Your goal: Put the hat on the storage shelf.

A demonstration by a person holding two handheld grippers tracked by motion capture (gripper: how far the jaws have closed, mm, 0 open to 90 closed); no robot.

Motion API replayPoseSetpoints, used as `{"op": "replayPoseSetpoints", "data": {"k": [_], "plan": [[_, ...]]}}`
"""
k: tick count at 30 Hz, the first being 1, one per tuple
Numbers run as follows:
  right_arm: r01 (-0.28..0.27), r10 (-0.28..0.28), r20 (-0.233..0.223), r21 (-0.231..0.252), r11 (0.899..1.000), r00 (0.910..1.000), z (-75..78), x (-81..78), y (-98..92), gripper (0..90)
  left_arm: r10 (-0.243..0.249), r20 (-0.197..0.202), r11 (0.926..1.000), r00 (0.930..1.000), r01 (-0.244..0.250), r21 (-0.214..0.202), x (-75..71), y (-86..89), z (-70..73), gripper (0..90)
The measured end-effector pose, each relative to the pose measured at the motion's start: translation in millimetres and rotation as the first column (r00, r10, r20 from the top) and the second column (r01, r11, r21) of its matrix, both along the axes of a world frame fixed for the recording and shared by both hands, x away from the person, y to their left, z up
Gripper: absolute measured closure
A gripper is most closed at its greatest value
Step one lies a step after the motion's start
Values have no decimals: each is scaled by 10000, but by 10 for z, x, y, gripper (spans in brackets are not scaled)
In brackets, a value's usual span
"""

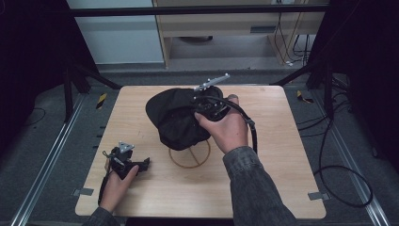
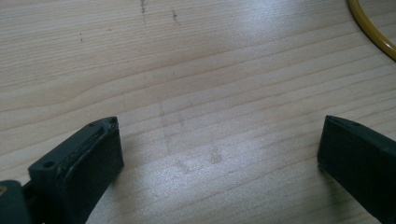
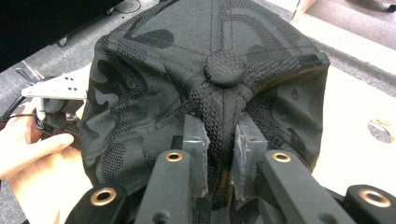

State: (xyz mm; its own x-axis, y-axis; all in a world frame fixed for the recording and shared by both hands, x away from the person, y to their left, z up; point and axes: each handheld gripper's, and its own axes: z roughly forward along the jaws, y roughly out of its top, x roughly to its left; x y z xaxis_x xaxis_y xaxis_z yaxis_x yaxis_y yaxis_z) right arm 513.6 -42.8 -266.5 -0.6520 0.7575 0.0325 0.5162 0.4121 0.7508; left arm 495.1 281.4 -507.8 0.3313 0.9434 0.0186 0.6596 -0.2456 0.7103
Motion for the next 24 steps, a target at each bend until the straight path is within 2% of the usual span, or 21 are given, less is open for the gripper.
{"op": "replayPoseSetpoints", "data": {"k": [21, 24], "plan": [[161, -161, 9, 262, 9995, 9999, 25, 38, -17, 675, 2, 3, 10000, 10000, -2, -5, 0, 0, 0, 0], [140, -139, -34, 327, 9994, 9999, 27, 39, -13, 684, 2, 4, 10000, 10000, -2, -3, 0, 0, 0, 0]]}}
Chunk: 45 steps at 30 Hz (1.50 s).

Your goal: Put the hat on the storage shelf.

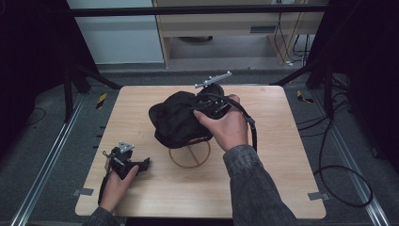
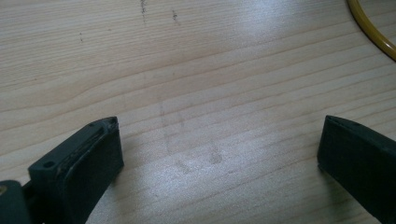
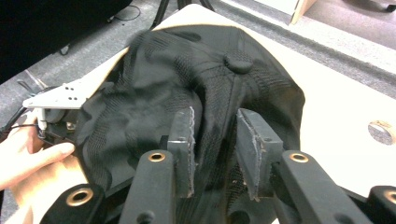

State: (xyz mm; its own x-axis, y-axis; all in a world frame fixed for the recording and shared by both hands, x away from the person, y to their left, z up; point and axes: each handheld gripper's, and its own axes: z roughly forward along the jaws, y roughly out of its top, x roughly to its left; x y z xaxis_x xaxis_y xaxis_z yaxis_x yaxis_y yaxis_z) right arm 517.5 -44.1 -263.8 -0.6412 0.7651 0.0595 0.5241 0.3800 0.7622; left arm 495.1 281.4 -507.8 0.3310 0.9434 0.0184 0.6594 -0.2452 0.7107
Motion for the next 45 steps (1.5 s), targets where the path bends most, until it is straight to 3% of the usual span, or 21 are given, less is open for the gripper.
{"op": "replayPoseSetpoints", "data": {"k": [28, 45], "plan": [[65, -67, 130, 166, 9998, 9999, 32, -39, -33, 641, -1, -1, 10000, 10000, 1, -2, 0, 0, 0, 0], [518, -526, 235, 349, 9980, 9983, 30, -139, -405, 613, 2, -1, 10000, 10000, -2, -2, 0, 0, 0, 0]]}}
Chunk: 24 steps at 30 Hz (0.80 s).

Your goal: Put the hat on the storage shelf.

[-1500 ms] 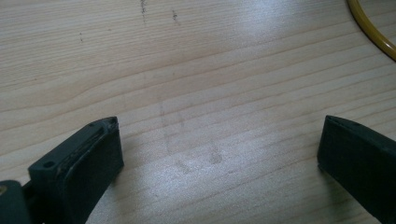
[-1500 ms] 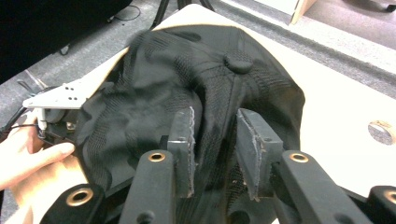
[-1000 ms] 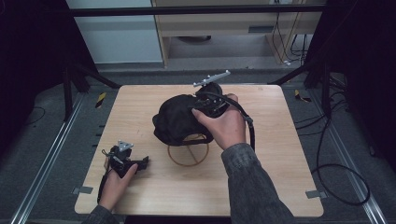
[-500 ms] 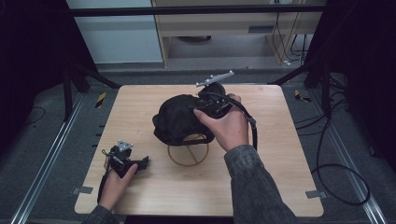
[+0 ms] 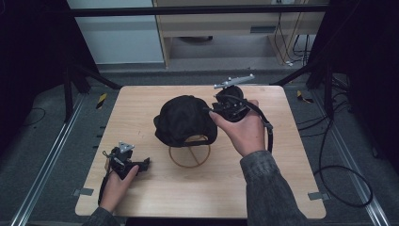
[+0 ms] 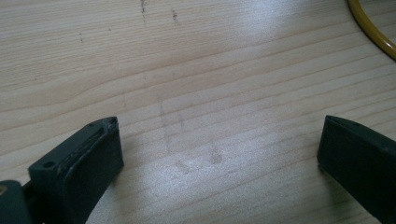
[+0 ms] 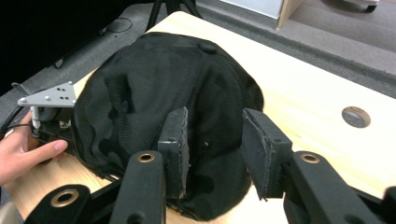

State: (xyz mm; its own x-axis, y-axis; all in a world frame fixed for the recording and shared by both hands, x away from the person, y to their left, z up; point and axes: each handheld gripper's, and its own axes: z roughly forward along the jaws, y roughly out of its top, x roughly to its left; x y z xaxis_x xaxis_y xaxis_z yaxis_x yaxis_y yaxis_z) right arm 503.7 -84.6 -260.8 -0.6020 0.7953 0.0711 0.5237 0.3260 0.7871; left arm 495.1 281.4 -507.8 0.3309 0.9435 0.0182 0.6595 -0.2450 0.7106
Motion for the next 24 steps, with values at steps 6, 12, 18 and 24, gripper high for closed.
{"op": "replayPoseSetpoints", "data": {"k": [6, 12, 18, 24], "plan": [[250, -250, -19, 46, 9997, 9997, -24, -40, -138, 593, -1, -1, 10000, 10000, 1, 2, 0, 0, 0, 0], [413, -413, 52, 88, 9991, 9991, -30, -71, -233, 579, -2, -2, 10000, 10000, 2, 1, 0, 0, 0, 0], [597, -599, 108, 165, 9981, 9981, -40, -125, -351, 552, -2, 0, 10000, 10000, 2, 3, 0, 0, 0, 0], [771, -775, 143, 278, 9966, 9969, -72, -165, -473, 525, -1, 18, 10000, 10000, 1, -7, 0, 0, -1, 0]]}}
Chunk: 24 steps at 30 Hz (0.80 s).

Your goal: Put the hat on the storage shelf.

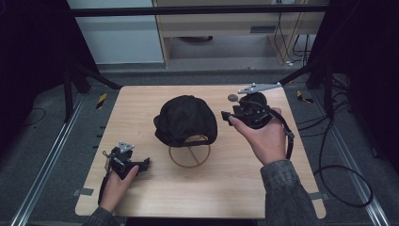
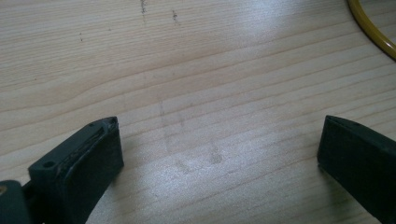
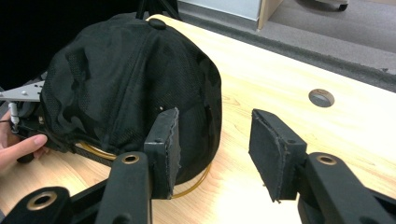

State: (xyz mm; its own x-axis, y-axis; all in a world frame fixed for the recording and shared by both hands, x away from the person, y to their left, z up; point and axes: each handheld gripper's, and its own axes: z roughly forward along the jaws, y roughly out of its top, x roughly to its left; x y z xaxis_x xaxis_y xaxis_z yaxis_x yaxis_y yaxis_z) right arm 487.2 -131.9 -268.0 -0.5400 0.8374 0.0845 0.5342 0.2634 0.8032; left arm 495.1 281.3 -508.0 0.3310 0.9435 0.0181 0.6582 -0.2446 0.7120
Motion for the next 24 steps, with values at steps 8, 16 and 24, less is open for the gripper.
{"op": "replayPoseSetpoints", "data": {"k": [8, 16, 24], "plan": [[273, -273, 70, 74, 9996, 9996, -53, -46, -154, 478, 4, 3, 10000, 10000, -4, -4, 0, 0, 0, 0], [689, -695, 226, 243, 9973, 9973, -120, -111, -328, 378, -2, 3, 10000, 10000, 2, 2, 0, 0, 0, 0], [1003, -1010, 364, 218, 9947, 9942, -159, -153, -443, 253, -1, 6, 10000, 10000, 1, 2, 0, 0, -1, 0]]}}
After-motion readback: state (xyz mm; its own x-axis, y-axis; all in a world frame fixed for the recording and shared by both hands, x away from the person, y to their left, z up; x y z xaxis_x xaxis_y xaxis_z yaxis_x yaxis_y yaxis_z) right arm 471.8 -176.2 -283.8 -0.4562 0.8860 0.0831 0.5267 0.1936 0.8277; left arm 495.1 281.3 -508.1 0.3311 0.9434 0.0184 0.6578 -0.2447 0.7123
